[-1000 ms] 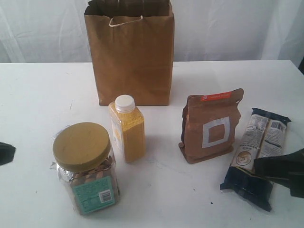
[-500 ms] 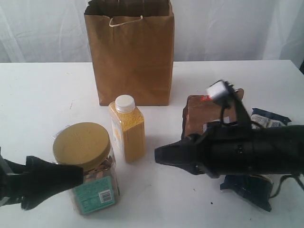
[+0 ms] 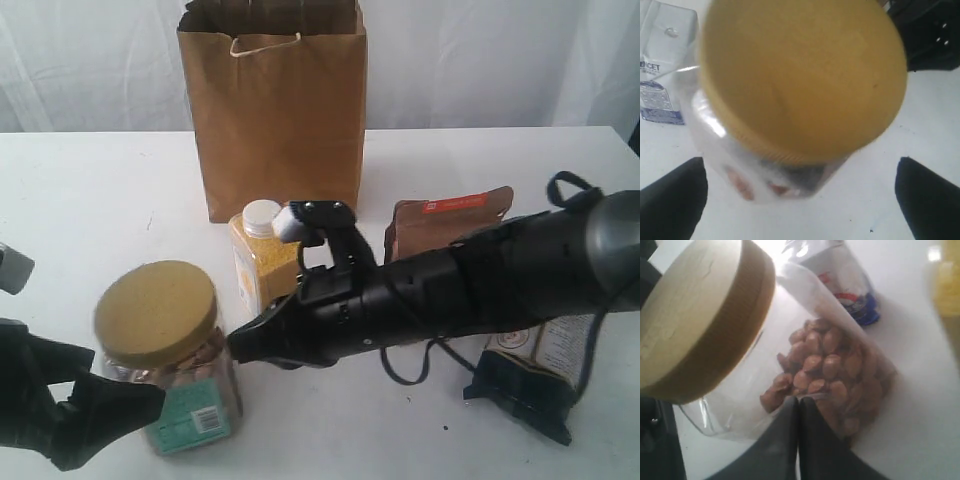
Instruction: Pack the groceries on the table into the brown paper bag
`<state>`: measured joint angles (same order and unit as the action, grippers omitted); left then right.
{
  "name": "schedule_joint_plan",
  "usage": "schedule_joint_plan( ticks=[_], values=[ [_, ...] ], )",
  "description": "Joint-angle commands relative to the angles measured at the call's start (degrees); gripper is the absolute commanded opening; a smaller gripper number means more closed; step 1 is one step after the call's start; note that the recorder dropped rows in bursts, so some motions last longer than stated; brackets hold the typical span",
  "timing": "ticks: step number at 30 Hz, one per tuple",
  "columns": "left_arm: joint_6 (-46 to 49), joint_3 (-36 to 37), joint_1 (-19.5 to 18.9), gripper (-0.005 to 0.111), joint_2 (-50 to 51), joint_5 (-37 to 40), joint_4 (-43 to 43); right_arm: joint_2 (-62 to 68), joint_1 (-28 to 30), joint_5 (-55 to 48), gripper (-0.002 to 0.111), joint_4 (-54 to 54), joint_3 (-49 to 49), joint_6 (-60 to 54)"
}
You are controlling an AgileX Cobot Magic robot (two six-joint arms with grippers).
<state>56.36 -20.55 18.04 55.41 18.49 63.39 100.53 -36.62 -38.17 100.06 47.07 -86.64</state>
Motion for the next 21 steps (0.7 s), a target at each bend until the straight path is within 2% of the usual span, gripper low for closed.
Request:
schedule_joint_plan(
  ticks=[1,10,18,21],
  values=[
    [1.2,0.2,-0.1,0.105,0.0,2.4,0.5,1.8,-4.9,0.4,0.0,-0.1,2.9,-0.6],
    [2.5,0.2,-0.1,0.105,-0.1,2.3,-1.1,2.0,-8.3,4.3,0.0,-0.1,3.7,-0.1],
    [2.5,0.2,-0.1,0.105,-0.1,7.3,-4.7,2.0,-8.4,5.2,0.0,-0.1,3.7,-1.8],
    [2.5,1.0,-0.1,0.105,-0.1,6.6,-4.7,2.0,-8.4,7.7,0.0,-0.1,4.2,-3.6]
  ],
)
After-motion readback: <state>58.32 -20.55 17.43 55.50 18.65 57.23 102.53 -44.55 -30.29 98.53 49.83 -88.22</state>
